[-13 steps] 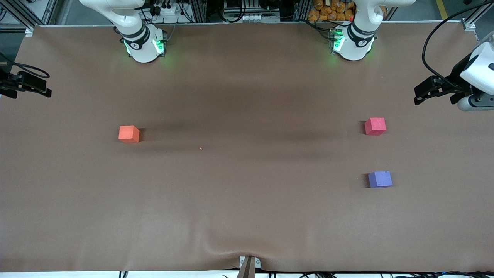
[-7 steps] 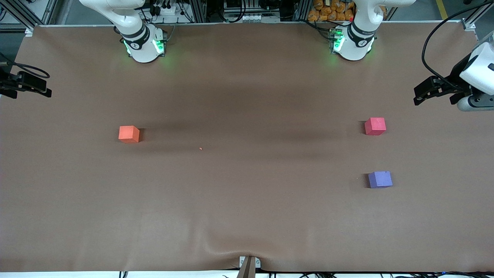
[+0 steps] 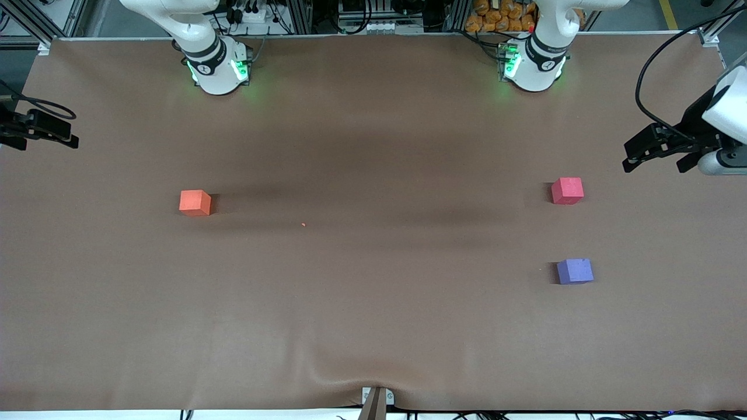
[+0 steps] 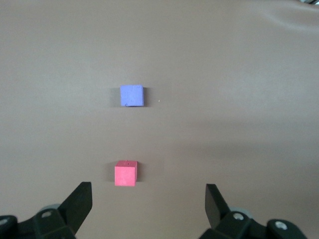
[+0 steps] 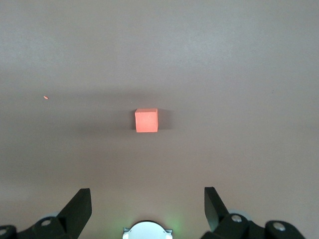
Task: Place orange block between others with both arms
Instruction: 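Move the right gripper out and down toward the orange block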
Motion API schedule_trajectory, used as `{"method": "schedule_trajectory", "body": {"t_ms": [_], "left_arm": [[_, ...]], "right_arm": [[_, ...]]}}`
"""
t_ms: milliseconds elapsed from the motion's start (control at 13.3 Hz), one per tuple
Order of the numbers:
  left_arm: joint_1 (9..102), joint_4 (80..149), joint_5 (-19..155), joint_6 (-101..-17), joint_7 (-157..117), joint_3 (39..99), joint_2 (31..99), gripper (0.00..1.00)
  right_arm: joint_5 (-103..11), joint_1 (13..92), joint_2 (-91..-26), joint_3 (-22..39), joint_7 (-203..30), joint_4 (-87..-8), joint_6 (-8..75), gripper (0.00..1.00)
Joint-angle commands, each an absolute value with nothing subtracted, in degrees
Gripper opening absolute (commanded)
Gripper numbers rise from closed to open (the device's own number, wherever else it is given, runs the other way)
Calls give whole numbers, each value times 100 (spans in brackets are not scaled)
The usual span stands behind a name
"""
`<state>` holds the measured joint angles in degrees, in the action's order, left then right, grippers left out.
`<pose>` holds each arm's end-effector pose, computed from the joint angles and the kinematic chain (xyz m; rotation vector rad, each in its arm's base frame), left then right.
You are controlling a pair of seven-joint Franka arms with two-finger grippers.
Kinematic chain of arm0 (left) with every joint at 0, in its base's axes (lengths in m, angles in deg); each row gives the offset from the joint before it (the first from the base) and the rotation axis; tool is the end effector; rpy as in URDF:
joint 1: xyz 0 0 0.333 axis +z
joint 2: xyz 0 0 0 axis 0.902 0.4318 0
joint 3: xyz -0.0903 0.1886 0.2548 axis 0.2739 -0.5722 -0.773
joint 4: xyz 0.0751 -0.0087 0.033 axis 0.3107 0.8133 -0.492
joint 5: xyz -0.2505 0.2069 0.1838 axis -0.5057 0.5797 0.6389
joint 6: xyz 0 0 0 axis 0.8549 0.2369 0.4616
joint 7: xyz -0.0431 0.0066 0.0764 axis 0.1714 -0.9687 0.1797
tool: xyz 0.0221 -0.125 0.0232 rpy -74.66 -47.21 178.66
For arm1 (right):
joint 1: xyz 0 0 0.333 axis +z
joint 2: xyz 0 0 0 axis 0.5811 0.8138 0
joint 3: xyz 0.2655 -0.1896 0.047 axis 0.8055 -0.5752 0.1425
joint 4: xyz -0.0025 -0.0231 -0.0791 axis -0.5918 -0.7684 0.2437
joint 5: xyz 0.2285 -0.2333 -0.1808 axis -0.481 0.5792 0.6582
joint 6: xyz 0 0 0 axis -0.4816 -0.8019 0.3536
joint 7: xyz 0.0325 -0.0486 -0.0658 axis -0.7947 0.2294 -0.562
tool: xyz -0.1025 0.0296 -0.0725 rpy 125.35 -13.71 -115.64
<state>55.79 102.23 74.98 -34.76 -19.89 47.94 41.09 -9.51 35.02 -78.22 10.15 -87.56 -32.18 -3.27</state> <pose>0.5477 -0.0590 0.6291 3.1056 0.0111 0.1027 0.5282 -0.0403 0.6180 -3.1164 -0.0449 0.2320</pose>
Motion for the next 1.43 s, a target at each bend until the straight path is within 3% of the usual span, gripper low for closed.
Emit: {"method": "schedule_trajectory", "body": {"t_ms": [0, 301, 1055, 1357], "left_arm": [[5799, 10056, 7417, -3128, -1948, 4803, 4157, 100], [5818, 10222, 7417, -3075, -1948, 4812, 4158, 100], [5818, 10328, 7417, -3013, -1948, 4821, 4166, 100], [5827, 10328, 7417, -3013, -1939, 4821, 4157, 100]], "right_arm": [[-878, 3640, -7575, 1030, -8696, -3309, -107, 100], [-887, 3974, -7417, 1030, -8687, -4144, 965, 100], [-940, 3984, -6116, 1030, -8687, -4154, 2029, 100], [-957, 3984, -5914, 1038, -8687, -4154, 2214, 100]]}}
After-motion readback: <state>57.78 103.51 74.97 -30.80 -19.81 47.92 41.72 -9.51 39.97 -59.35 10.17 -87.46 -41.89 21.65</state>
